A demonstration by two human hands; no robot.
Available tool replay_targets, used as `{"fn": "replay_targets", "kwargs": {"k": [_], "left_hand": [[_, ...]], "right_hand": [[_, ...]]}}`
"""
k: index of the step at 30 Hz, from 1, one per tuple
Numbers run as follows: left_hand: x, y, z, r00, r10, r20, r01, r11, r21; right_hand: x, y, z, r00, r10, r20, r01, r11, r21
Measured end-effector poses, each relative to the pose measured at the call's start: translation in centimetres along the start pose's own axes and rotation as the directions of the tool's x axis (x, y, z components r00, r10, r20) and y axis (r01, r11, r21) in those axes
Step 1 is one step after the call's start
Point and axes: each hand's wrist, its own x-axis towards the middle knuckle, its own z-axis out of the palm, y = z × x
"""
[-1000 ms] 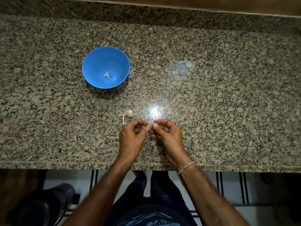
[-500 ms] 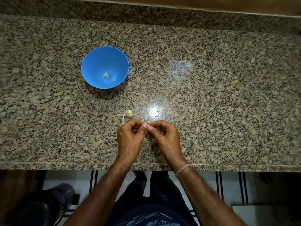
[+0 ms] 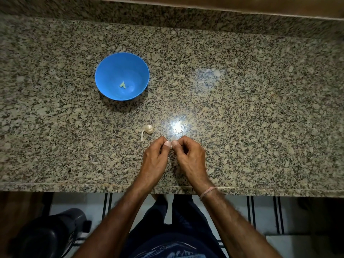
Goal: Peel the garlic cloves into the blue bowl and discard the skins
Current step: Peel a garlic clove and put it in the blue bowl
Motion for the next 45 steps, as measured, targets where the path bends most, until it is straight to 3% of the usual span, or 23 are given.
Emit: {"fn": "replay_targets", "kwargs": {"k": [4, 9, 10, 14, 17, 19, 21, 24, 27, 29, 31, 32, 34, 36, 37, 39, 42, 45], "left_hand": [[-0.1, 0.1, 0.1, 0.999, 0.033, -0.015, -0.034, 0.999, -0.039], [-0.1, -0.1, 0.2, 0.978, -0.153, 0.145, 0.196, 0.911, -0.362], [-0.2, 0.0, 0.3, 0.982, -0.137, 0.132, 0.176, 0.917, -0.357], [0.0, -0.9, 0.7, 0.999, 0.046, -0.010, -0.047, 0.996, -0.071], [0.0, -1.0, 0.8, 0.996, 0.079, -0.030, -0.080, 0.996, -0.026], [0.0, -0.6, 0.9, 1.000, 0.009, -0.026, -0.011, 0.997, -0.082], [0.2, -0.8, 1.0, 0.994, -0.108, 0.034, 0.112, 0.971, -0.210], [0.5, -1.0, 1.0, 0.973, -0.203, 0.111, 0.228, 0.918, -0.325], [0.2, -1.1, 1.1, 0.998, -0.068, 0.002, 0.067, 0.991, -0.115], [0.1, -1.1, 1.2, 0.996, 0.042, -0.080, -0.041, 0.999, 0.018], [0.1, -0.8, 1.1, 0.988, 0.108, -0.112, -0.095, 0.989, 0.114], [0.2, -0.9, 1.1, 0.990, 0.093, -0.110, -0.081, 0.991, 0.108], [0.3, -1.3, 1.0, 0.997, -0.031, -0.073, 0.028, 0.999, -0.044], [0.4, -1.6, 0.9, 0.989, -0.150, 0.000, 0.146, 0.961, -0.236], [0.5, -1.6, 0.9, 0.983, -0.183, 0.019, 0.181, 0.946, -0.269], [0.4, -1.2, 0.9, 0.988, -0.153, -0.006, 0.149, 0.969, -0.196], [-0.1, -0.7, 0.8, 0.997, -0.023, -0.069, 0.022, 1.000, -0.023], [-0.2, -0.7, 0.8, 0.996, 0.074, -0.054, -0.069, 0.993, 0.092]], "right_hand": [[0.0, -0.6, 0.0, 0.998, 0.044, 0.043, -0.045, 0.998, 0.037], [0.0, -0.2, 0.4, 0.979, 0.176, 0.101, -0.190, 0.968, 0.164], [0.1, -0.1, 0.4, 0.976, 0.191, 0.106, -0.207, 0.963, 0.172], [0.0, -0.3, 0.2, 0.950, 0.266, 0.162, -0.303, 0.910, 0.281], [-0.1, -0.6, 0.3, 0.932, 0.309, 0.188, -0.355, 0.879, 0.319], [-0.3, -0.7, 0.3, 0.963, 0.232, 0.140, -0.260, 0.937, 0.235], [-0.3, -0.9, 0.2, 0.996, 0.060, 0.066, -0.065, 0.995, 0.074], [-0.1, -0.8, 0.0, 0.993, -0.116, 0.037, 0.119, 0.990, -0.081], [0.0, -0.8, 0.0, 0.990, 0.093, 0.102, -0.097, 0.995, 0.036], [0.0, -0.8, 0.0, 0.944, 0.267, 0.195, -0.304, 0.933, 0.192], [0.0, -1.2, -0.2, 0.895, 0.349, 0.278, -0.427, 0.852, 0.302], [0.0, -1.2, -0.2, 0.904, 0.331, 0.271, -0.402, 0.875, 0.270], [0.0, -0.9, -0.1, 0.974, 0.141, 0.177, -0.149, 0.988, 0.034], [0.1, -0.6, 0.1, 0.988, -0.081, 0.134, 0.096, 0.989, -0.113], [0.1, -0.5, 0.2, 0.986, -0.116, 0.119, 0.131, 0.983, -0.129], [0.2, -0.4, 0.3, 0.994, -0.024, 0.109, 0.033, 0.996, -0.081], [0.2, -0.5, 0.1, 0.958, 0.231, 0.171, -0.252, 0.961, 0.113], [0.4, -0.3, 0.0, 0.948, 0.250, 0.196, -0.281, 0.948, 0.147]]}}
